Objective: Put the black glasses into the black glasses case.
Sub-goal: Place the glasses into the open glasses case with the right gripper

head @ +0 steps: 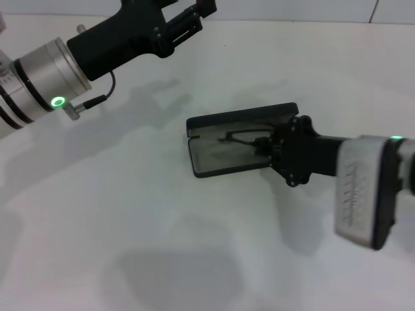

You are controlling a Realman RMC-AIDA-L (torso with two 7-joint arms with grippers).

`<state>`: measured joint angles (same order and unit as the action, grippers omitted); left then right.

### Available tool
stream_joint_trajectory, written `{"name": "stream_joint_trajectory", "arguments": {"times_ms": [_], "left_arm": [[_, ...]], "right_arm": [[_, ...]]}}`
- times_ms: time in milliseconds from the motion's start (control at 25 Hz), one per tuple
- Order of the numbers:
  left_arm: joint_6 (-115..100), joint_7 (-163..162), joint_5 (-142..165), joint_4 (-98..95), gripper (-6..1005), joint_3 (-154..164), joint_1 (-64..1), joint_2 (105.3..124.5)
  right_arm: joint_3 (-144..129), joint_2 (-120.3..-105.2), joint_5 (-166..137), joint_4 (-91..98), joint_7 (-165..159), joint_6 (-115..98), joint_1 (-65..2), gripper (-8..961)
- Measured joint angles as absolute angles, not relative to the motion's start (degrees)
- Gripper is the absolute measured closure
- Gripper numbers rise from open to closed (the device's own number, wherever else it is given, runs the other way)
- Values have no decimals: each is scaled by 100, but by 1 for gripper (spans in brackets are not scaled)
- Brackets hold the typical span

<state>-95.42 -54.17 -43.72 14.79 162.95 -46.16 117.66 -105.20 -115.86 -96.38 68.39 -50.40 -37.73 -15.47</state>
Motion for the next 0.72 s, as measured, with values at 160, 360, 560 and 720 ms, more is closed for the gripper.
{"name": "stream_joint_trajectory", "arguments": {"times_ms": [160, 360, 560, 720], "left_arm": [[-9540, -5422, -4350, 1486, 497, 16295, -4670, 11770], [-9540, -5423, -4349, 1492, 497, 16295, -4727, 11773], [-9541, -5396, -4345, 1494, 496, 16296, -4740, 11780], [-9542, -5387, -4324, 1494, 495, 16303, -4736, 11787]], "right_arm": [[-11353, -11604, -10205, 6866, -5422, -2588, -1562, 845], [-11946, -11612, -10275, 6790, -5470, -1711, -1564, 845], [-12138, -11619, -10285, 6711, -5452, -1597, -1667, 845], [-12310, -11619, -10295, 6673, -5445, -1284, -1716, 845]]}}
